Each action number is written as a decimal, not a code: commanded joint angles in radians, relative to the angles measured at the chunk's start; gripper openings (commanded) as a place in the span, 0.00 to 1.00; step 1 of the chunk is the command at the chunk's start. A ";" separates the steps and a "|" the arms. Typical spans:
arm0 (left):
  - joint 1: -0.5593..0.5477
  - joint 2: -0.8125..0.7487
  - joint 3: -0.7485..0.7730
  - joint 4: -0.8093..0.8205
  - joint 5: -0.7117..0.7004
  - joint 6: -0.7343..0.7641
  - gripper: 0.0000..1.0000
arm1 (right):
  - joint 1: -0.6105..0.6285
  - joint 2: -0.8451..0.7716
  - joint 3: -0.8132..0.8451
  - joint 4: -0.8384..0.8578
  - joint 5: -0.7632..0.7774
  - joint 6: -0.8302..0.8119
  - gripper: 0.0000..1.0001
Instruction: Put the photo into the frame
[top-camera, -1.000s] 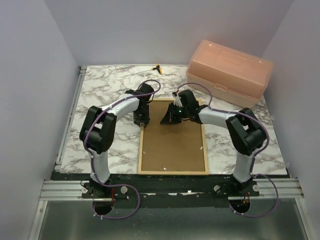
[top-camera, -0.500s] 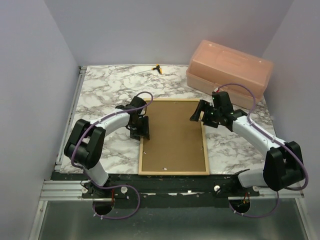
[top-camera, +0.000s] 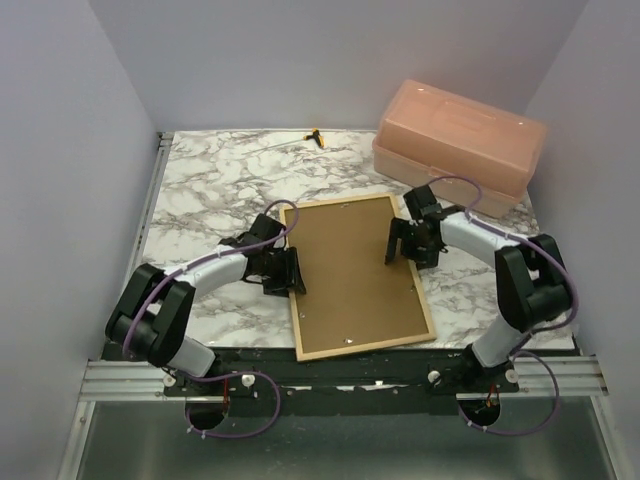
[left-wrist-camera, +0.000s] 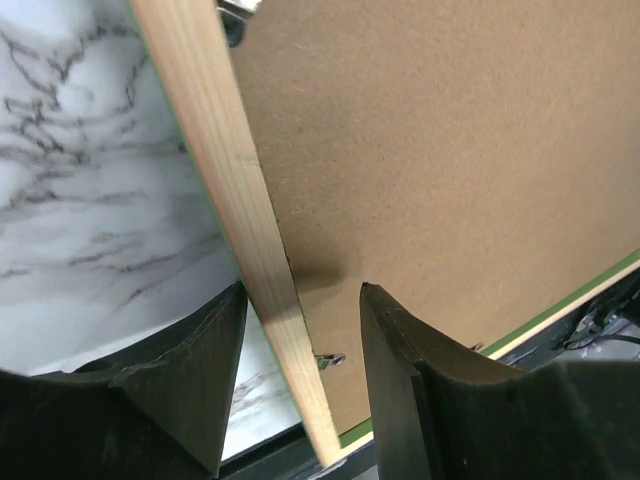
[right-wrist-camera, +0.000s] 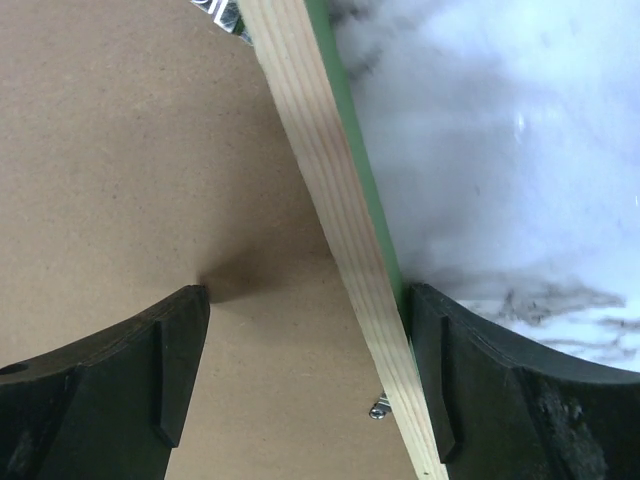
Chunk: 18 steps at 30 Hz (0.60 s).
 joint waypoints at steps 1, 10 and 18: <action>-0.060 -0.051 -0.116 0.045 0.069 -0.065 0.50 | 0.092 0.169 0.165 0.045 -0.058 -0.026 0.85; -0.209 -0.218 -0.210 0.089 0.056 -0.258 0.51 | 0.132 0.465 0.601 -0.001 -0.022 -0.108 0.90; -0.401 -0.207 -0.119 0.093 0.032 -0.370 0.79 | 0.133 0.635 0.967 -0.196 0.219 -0.170 1.00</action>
